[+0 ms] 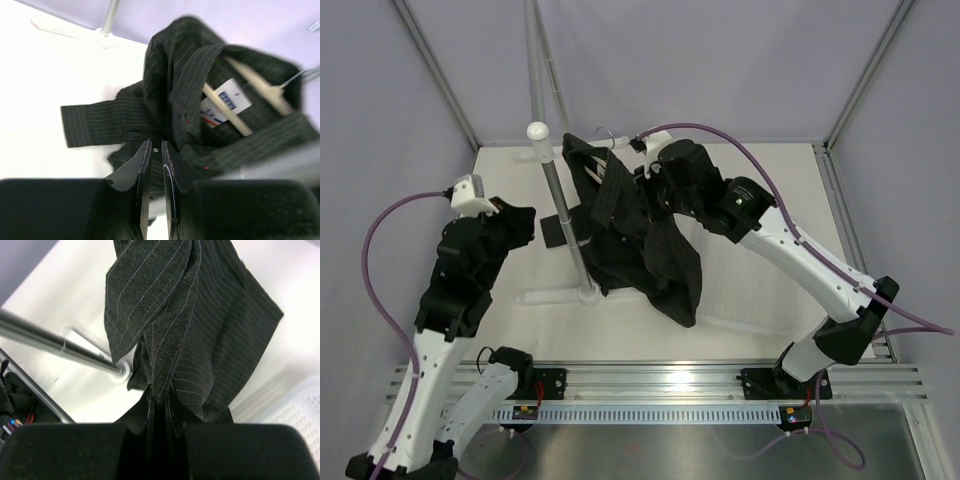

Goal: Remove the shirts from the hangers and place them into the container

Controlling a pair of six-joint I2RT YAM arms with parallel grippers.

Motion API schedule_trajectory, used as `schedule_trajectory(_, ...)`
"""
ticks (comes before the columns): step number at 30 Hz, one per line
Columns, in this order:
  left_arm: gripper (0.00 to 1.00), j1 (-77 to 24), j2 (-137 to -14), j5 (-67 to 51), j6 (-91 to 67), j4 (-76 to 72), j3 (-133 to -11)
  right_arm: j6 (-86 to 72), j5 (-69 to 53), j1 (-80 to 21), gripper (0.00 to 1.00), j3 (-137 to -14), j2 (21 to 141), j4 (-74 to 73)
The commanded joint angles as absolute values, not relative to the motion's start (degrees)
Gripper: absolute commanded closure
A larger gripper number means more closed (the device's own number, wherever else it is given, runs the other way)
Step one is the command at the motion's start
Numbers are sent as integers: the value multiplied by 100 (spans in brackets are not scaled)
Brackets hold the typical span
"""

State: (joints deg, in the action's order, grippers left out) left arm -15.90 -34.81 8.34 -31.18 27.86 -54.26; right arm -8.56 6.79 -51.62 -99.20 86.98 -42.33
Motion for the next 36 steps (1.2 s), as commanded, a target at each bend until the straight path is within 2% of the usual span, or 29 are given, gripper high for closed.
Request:
schedule_trajectory(1,84,-1582,-4305,1283,-2549,2548,-6019,-405,-279,-4888,100,-10967,9129,-3892)
schedule_trajectory(7,84,-1416,-5412,1222,-2487,2900,-7259,-35,-931,-4764,100,-12312,10245,-4315)
schedule_trajectory(11,80,-898,-5748,600,-2654,2918,-7593,237,-1194,-4632,100,-12787,10748,-4403)
schedule_trajectory(16,73,-29,-5924,-842,-3014,2445,-7340,220,-1485,-4544,100,-13086,11056,-4315)
schedule_trajectory(24,74,896,-6082,-3065,-4279,1205,-6425,176,-2109,-4518,100,-13535,11338,-4359)
schedule_trajectory(30,71,984,-6240,-3646,-5228,274,-5995,281,-2276,-4518,100,-13833,11540,-4385)
schedule_trajectory(36,71,1002,-6135,-3639,-5897,-465,-5783,343,-2268,-4518,100,-13878,11681,-4474)
